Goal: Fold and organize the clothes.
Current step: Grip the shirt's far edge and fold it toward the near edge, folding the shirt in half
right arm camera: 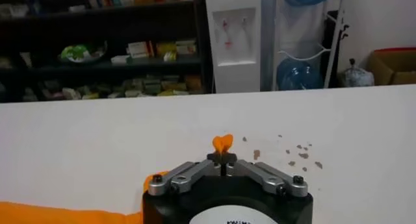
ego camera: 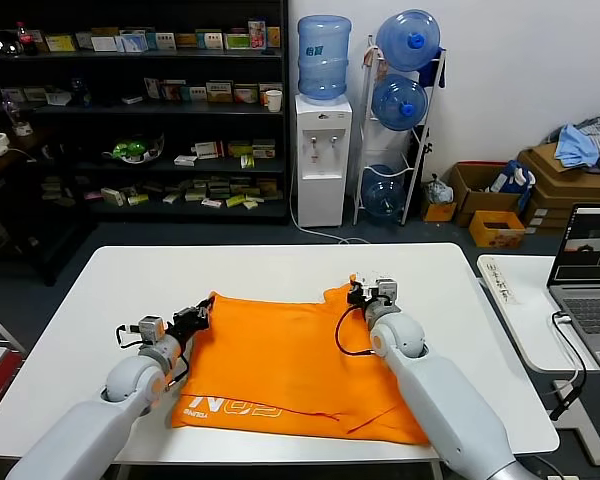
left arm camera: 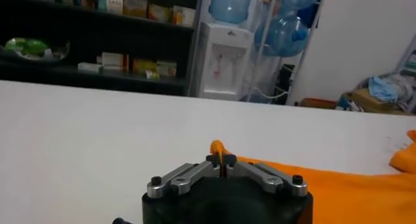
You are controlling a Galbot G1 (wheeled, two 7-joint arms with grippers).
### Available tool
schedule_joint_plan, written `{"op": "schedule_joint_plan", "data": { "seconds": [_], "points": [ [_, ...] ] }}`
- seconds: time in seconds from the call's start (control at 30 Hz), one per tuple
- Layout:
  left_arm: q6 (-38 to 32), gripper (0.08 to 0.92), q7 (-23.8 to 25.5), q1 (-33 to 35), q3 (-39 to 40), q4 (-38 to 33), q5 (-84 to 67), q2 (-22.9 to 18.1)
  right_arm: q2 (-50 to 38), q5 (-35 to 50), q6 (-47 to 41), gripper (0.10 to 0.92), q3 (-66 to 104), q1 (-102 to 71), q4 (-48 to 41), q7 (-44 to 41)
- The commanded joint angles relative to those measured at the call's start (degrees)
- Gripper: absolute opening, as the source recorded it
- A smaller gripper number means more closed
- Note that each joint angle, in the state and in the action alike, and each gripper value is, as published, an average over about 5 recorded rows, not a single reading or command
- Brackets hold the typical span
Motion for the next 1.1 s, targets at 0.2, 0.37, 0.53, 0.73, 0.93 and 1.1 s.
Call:
{"op": "schedule_joint_plan", "data": {
  "seconds": [0.2,0.37,0.53,0.73,0.93,1.1],
  "points": [
    [-3.28,0.101,-0.58,17.58,-8.97,-19.27,3.33,4.73,-10.00,1.17,0.92,0.125,3.09,-18.51,25.64,2.72],
    [-2.74,0.101,-1.58,23.07,-10.85,-25.83,3.30,5.77,-15.43,2.30,-0.35,0.125,6.42,-28.72,36.26,4.88],
    [-2.25,0.101,-2.23,28.33,-13.42,-29.34,4.30,7.26,-18.98,2.85,-1.24,0.125,10.96,-37.15,44.17,5.85],
    [-2.14,0.101,-2.87,34.01,-17.40,-31.11,4.98,7.73,-20.01,2.41,-1.85,0.125,14.60,-44.56,49.44,6.30],
    [-2.15,0.101,-3.70,37.87,-18.29,-31.82,5.28,7.33,-19.88,1.79,-2.70,0.125,16.44,-48.57,51.42,6.86],
    [-1.86,0.128,-3.15,40.03,-19.71,-30.90,6.65,6.67,-19.86,1.08,-3.44,0.216,18.44,-50.50,52.25,5.20]
  ]
}}
